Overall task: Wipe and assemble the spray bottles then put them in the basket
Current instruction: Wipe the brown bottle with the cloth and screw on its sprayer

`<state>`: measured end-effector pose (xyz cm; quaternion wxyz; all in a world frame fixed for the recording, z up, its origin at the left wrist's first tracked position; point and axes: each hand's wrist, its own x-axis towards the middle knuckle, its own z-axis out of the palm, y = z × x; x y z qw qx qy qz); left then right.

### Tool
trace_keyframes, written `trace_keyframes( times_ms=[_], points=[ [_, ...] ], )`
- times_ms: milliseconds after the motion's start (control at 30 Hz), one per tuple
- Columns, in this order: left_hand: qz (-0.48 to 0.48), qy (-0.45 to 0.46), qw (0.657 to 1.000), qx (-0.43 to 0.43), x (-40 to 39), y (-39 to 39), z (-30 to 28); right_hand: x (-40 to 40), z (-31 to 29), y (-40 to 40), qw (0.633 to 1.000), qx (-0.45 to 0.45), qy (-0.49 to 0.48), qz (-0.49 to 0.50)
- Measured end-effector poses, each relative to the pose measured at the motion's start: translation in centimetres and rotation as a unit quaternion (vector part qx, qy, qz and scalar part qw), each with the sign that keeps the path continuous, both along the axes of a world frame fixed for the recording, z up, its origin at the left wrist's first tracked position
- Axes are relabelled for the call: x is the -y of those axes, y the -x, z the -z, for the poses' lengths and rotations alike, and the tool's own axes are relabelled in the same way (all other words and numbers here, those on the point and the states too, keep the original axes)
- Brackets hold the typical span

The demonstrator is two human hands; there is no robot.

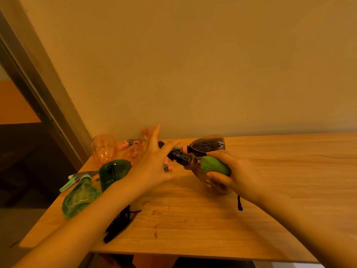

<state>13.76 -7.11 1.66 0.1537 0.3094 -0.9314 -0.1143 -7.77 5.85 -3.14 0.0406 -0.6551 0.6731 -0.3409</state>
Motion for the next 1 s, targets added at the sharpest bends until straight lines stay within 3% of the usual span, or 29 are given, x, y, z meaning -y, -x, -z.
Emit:
trace_keyframes(
  times_ms=[67,133,267,400,633,767,900,1000],
  points=[
    [0.051,0.207,0.977,0.011,0.7,0.0,0.3,-0.1,0.2,0.1,1.0,-0.006,0.006,-0.005],
    [0.123,0.324,0.937,0.04,0.8,0.4,-0.2,-0.1,0.2,-0.1,0.999,-0.026,0.016,-0.012],
    [0.231,0.371,0.898,0.045,0.7,1.6,-0.5,0.0,0.1,-0.4,0.998,-0.046,0.024,-0.021],
    [0.247,0.359,0.898,0.064,1.0,2.2,-0.1,-0.2,0.7,-0.5,0.998,-0.053,0.041,-0.017],
    [0.219,0.218,0.951,0.03,0.9,2.8,-1.1,-1.3,2.2,-0.8,0.988,-0.11,0.11,0.002],
    [0.139,0.013,0.986,0.097,1.0,3.3,-2.5,-1.4,1.8,-0.8,0.984,-0.143,0.108,-0.014],
    [0.087,-0.203,0.969,0.11,2.1,3.5,-3.2,-0.8,0.6,-1.0,0.982,-0.168,0.074,-0.039],
    [0.04,-0.341,0.935,0.091,3.0,3.4,-2.8,-0.1,-0.4,-1.4,0.98,-0.182,0.05,-0.055]
  ],
)
